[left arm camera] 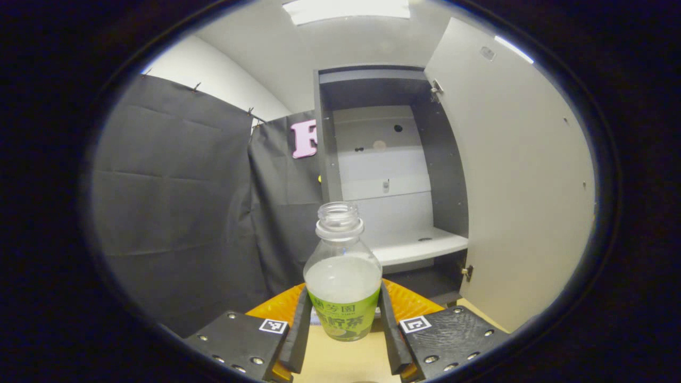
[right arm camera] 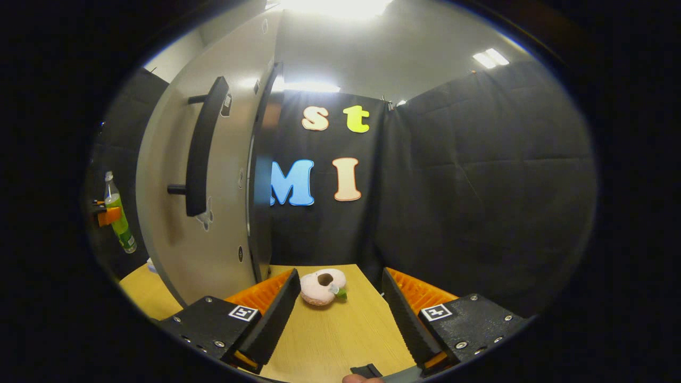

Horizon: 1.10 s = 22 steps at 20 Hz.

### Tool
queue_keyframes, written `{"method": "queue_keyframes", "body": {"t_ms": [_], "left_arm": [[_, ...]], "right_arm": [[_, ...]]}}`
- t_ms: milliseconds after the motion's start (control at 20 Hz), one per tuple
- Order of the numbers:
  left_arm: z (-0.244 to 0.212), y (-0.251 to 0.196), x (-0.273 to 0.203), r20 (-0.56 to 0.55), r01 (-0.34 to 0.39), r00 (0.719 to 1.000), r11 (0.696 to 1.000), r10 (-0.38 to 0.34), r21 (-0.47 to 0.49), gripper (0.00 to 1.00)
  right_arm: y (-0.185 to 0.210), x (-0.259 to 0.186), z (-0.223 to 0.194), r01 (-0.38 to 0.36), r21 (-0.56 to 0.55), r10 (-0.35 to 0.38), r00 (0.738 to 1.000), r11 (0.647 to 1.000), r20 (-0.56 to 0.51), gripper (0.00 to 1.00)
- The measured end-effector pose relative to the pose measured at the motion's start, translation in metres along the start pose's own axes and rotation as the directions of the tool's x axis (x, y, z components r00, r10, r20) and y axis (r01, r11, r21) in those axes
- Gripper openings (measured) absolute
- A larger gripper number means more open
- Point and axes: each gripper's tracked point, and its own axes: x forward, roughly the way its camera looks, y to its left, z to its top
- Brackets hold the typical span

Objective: Open the cabinet door with the right hand, grasp the bottle in the cabinet with the left hand and place it on the coaster, then close the cabinet door with the right hand.

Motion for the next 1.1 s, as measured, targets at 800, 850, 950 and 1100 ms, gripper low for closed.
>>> {"method": "queue_keyframes", "body": {"t_ms": [800,850,950,1100], "left_arm": [[-0.231,-0.027,-0.082,-0.177,0.037,0.983,0.998,-0.044,-0.043,0.61],[-0.239,-0.029,-0.083,-0.193,0.042,0.980,0.998,-0.050,-0.047,0.61],[-0.245,-0.030,-0.087,-0.203,0.041,0.978,0.997,-0.052,-0.060,0.57],[-0.255,-0.030,-0.085,-0.225,0.040,0.973,0.997,-0.055,-0.071,0.61]], "right_arm": [[0.019,0.013,-0.125,-0.056,-0.243,-0.003,0.972,0.969,-0.237,0.96],[0.021,0.013,-0.128,-0.067,-0.250,0.004,0.969,0.966,-0.245,0.96],[0.027,0.012,-0.133,-0.086,-0.263,0.017,0.966,0.961,-0.257,0.96],[0.033,0.011,-0.135,-0.104,-0.256,0.032,0.963,0.961,-0.269,0.96]]}}
